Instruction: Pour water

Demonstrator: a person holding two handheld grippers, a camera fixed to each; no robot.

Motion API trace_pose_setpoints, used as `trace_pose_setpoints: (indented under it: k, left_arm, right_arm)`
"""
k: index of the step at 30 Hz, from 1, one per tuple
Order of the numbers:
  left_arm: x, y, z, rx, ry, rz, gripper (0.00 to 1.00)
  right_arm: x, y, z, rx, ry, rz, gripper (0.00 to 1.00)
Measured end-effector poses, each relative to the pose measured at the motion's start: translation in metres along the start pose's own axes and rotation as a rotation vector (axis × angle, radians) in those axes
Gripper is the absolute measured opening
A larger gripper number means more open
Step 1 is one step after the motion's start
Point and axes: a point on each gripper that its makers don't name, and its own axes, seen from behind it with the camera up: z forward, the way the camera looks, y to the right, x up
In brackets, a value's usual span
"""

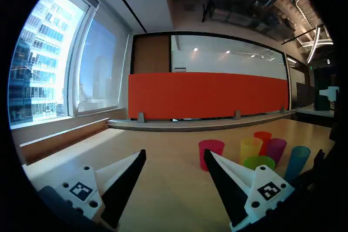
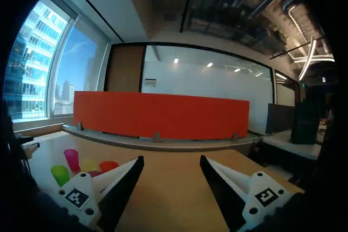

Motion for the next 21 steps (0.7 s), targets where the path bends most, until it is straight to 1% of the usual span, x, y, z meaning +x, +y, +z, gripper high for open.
trace_pose_setpoints:
  k: [6, 12, 17, 21]
  left_arm:
    - [0.0, 0.0, 0.0, 0.0, 0.001, 0.0, 0.99]
    - [-0.001, 0.0, 0.0, 0.0, 0.001, 0.001, 0.99]
    - [-0.002, 0.0, 0.0, 0.0, 0.001, 0.0, 0.99]
    - [-0.001, 0.0, 0.0, 0.0, 0.0, 0.001, 0.99]
  right_arm:
    - [0.001, 0.005, -0.003, -0.006, 0.031, -0.018, 1.0]
    - [-0.005, 0.013, 0.001, -0.014, 0.047, -0.027, 1.0]
    - [-0.013, 0.014, 0.005, -0.011, 0.055, -0.018, 1.0]
    - [-0.019, 0.01, 0.011, 0.01, 0.065, 0.006, 1.0]
